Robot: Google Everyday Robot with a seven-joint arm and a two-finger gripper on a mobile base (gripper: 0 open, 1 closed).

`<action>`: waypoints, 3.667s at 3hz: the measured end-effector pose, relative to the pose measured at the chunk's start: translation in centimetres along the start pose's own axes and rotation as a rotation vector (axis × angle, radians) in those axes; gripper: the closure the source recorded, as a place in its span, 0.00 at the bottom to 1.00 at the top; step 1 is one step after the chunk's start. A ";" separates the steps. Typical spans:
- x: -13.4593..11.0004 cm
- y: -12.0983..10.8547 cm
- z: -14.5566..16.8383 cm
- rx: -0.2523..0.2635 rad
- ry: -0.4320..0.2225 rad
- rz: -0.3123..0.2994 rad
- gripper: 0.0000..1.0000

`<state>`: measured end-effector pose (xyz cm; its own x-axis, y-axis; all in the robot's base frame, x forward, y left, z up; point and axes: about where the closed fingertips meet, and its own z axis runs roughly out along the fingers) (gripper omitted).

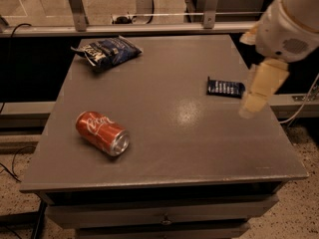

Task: Pick blue chip bag

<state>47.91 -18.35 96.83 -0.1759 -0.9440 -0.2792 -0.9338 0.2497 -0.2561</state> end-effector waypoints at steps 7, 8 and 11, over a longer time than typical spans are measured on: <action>-24.4 -18.6 18.1 0.088 -0.558 0.052 0.00; -26.2 -20.4 21.6 0.075 -0.563 0.095 0.00; -30.5 -20.7 27.1 -0.096 -0.636 0.166 0.15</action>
Offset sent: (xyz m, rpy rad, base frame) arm 0.1605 0.1735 -0.0026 0.3512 -0.1264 0.1454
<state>81.02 11.09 85.53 -0.1287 -0.5760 -0.8073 -0.9391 0.3325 -0.0875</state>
